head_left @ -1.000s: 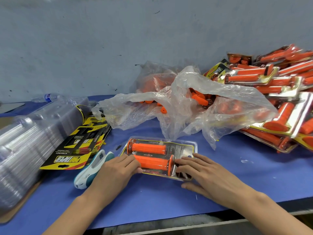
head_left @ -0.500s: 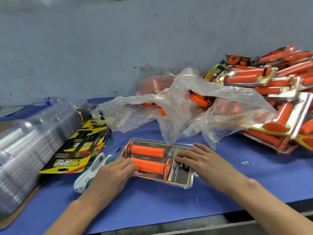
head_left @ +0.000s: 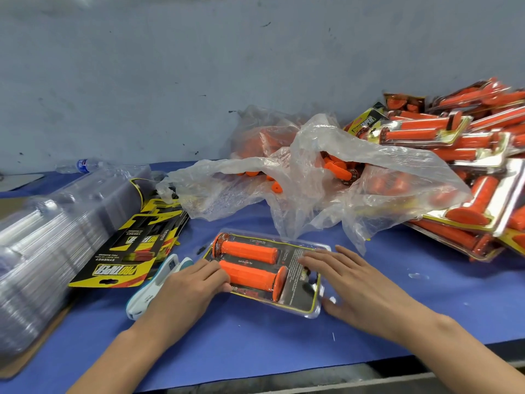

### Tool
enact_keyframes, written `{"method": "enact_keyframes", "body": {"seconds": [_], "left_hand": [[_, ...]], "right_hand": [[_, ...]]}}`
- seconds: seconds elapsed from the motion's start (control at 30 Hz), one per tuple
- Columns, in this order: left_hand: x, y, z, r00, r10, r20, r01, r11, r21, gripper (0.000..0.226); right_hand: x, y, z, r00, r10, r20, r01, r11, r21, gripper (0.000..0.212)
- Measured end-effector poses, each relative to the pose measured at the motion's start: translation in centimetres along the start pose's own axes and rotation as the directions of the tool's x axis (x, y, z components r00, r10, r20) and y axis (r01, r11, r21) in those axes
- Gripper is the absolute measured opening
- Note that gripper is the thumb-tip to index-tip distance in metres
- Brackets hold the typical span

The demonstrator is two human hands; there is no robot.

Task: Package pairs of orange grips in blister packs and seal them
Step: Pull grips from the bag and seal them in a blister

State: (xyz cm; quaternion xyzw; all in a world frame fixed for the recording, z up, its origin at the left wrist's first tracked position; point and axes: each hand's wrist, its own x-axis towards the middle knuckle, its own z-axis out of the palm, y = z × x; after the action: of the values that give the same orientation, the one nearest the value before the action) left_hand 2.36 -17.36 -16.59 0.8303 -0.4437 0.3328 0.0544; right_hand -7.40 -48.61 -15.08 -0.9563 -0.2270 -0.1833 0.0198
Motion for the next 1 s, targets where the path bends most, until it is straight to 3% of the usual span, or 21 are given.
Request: {"method": "enact_keyframes", "body": {"seconds": [0.23, 0.53, 0.73, 0.87, 1.0], "left_hand": [[0.3, 0.2, 0.0, 1.000, -0.015, 0.001, 0.015, 1.000, 0.027, 0.031], [-0.1, 1.1, -0.2, 1.000, 0.009, 0.028, -0.008, 1.000, -0.030, 0.026], [0.8, 2.6, 0.3, 0.997, 0.080, -0.001, -0.080, 0.997, 0.007, 0.002], [1.0, 2.7, -0.2, 0.999, 0.049, -0.014, -0.049, 0.999, -0.015, 0.020], [0.8, 2.8, -0.6, 0.999, 0.029, 0.028, -0.028, 0.999, -0.037, 0.023]], "right_hand": [[-0.1, -2.9, 0.8, 0.925, -0.241, -0.292, 0.222, 0.970, -0.098, 0.013], [-0.4, -1.5, 2.1, 0.904, -0.242, -0.353, 0.193, 0.966, -0.169, 0.013], [-0.3, -2.0, 2.3, 0.891, -0.265, -0.369, 0.215, 0.962, -0.170, 0.010], [-0.4, -1.8, 2.1, 0.901, -0.248, -0.355, 0.212, 0.967, -0.138, 0.015], [-0.2, -1.7, 2.1, 0.907, -0.250, -0.338, 0.215, 0.967, -0.139, 0.015]]}}
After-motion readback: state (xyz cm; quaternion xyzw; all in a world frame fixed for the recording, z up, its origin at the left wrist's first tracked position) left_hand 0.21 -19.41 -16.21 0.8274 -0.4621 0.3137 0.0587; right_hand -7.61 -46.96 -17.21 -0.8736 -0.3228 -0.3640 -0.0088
